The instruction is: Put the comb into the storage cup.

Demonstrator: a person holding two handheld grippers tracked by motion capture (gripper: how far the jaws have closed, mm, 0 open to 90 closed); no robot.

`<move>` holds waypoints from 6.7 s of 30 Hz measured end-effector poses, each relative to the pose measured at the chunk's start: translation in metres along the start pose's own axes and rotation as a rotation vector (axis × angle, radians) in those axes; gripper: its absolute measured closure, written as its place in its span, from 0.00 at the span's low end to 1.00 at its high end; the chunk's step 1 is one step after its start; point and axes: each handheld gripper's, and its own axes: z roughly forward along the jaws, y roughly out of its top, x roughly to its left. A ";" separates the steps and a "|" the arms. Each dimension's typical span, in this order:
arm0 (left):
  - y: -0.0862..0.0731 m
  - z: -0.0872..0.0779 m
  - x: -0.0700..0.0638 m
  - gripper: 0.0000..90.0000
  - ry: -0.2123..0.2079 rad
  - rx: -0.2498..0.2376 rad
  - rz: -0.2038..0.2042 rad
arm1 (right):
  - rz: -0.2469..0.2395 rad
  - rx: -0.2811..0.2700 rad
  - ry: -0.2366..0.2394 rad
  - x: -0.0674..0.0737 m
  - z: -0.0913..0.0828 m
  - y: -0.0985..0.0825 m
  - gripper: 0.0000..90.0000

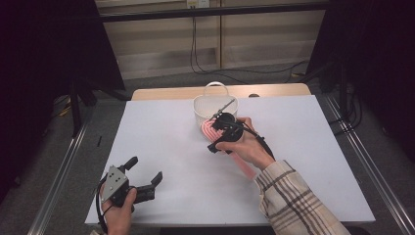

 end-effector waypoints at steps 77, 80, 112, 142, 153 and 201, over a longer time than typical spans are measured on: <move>0.000 0.001 0.000 0.03 -0.008 0.004 0.003 | 0.062 -0.596 -0.103 -0.043 -0.074 -0.017 0.21; 0.000 0.001 -0.001 0.03 -0.008 0.005 0.005 | 0.059 -0.611 -0.101 -0.042 -0.077 -0.017 0.21; 0.000 0.001 -0.001 0.03 -0.005 0.004 0.008 | 0.069 -0.748 -0.113 -0.057 -0.087 -0.004 0.21; -0.001 0.001 -0.001 0.03 -0.006 -0.005 -0.003 | 0.047 -0.827 -0.139 -0.053 -0.098 0.032 0.21; -0.001 0.002 -0.001 0.03 -0.012 -0.008 -0.002 | 0.065 -0.857 -0.172 -0.062 -0.094 0.045 0.21; -0.001 0.001 -0.001 0.03 -0.026 -0.012 -0.008 | 0.133 -0.837 -0.202 -0.085 -0.050 0.076 0.21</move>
